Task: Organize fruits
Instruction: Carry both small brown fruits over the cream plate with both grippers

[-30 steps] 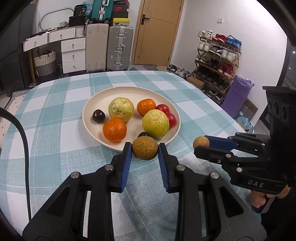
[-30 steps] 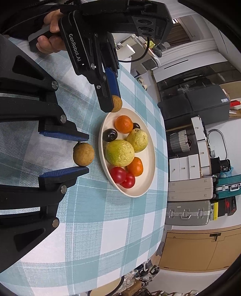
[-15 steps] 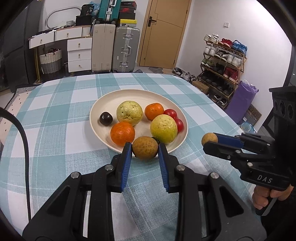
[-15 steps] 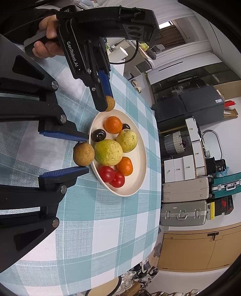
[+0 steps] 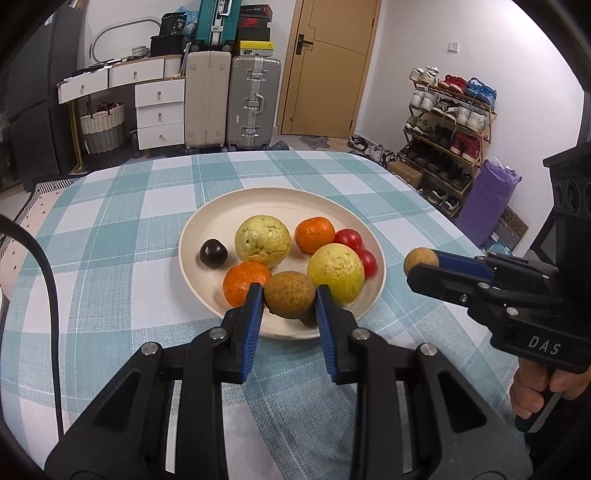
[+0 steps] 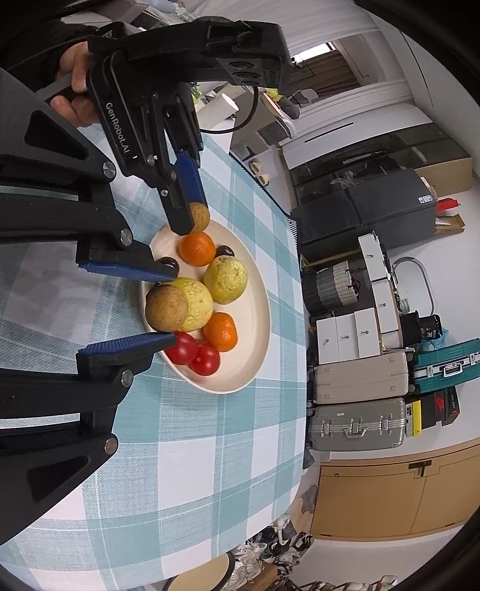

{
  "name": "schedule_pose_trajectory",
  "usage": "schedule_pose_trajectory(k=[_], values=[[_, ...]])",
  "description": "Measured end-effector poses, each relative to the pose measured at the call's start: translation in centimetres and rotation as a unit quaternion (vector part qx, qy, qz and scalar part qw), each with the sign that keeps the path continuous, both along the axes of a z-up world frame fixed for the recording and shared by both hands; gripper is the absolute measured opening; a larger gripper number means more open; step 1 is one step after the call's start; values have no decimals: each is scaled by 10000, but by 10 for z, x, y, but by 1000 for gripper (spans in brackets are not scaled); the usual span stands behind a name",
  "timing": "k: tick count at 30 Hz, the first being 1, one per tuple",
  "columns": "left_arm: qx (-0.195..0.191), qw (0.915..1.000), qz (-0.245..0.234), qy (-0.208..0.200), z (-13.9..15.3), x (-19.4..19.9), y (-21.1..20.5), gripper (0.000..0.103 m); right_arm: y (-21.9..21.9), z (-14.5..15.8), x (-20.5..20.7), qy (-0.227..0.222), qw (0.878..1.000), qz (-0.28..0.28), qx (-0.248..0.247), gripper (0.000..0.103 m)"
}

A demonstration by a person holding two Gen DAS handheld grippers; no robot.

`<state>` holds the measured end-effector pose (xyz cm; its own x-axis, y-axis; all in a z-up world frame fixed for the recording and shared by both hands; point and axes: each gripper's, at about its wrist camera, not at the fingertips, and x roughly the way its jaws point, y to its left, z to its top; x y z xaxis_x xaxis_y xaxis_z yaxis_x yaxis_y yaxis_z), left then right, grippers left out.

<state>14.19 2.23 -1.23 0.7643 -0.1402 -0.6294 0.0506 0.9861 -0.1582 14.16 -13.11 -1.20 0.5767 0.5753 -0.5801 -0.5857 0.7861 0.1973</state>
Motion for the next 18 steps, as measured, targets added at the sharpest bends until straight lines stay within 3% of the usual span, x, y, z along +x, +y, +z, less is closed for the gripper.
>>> schedule_pose_trajectory(k=[18], values=[[-126, 9999, 52, -31, -8, 29, 3, 26, 32, 1, 43, 70, 9997, 57, 214, 29]])
